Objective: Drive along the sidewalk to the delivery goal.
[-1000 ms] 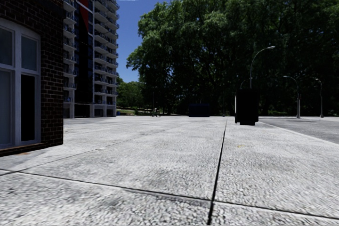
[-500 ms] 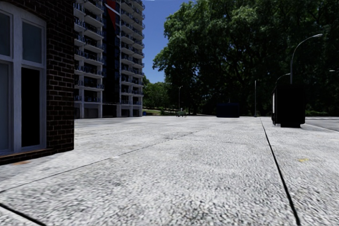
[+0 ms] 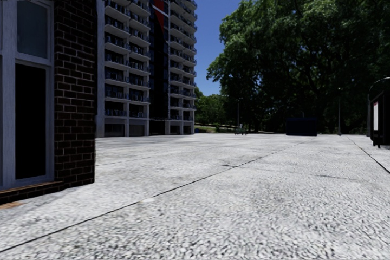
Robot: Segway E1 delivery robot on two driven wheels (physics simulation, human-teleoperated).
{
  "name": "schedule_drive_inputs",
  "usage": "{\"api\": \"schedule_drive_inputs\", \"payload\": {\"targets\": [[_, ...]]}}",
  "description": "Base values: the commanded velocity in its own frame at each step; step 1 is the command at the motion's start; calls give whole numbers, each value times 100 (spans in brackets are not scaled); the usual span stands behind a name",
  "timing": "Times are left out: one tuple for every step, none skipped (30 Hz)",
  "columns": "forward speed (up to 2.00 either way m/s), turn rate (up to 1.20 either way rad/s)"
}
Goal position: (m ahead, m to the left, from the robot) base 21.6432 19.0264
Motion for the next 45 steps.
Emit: {"api": "schedule_drive_inputs", "payload": {"targets": [[200,41],[200,41],[200,40],[200,40],[200,40],[200,40],[200,40],[200,39],[200,39],[200,33],[200,22],[200,12],[200,2],[200,2],[200,0],[200,0],[200,0],[200,0],[200,0],[200,0],[200,0],[200,0],[200,0],[200,15],[200,27],[200,32],[200,32],[200,36],[200,37],[200,37],[200,37],[200,37],[200,38],[200,38],[200,38],[200,43],[200,43],[200,46],[200,47],[200,47],[200,47],[200,47],[200,47],[200,48],[200,50]]}}
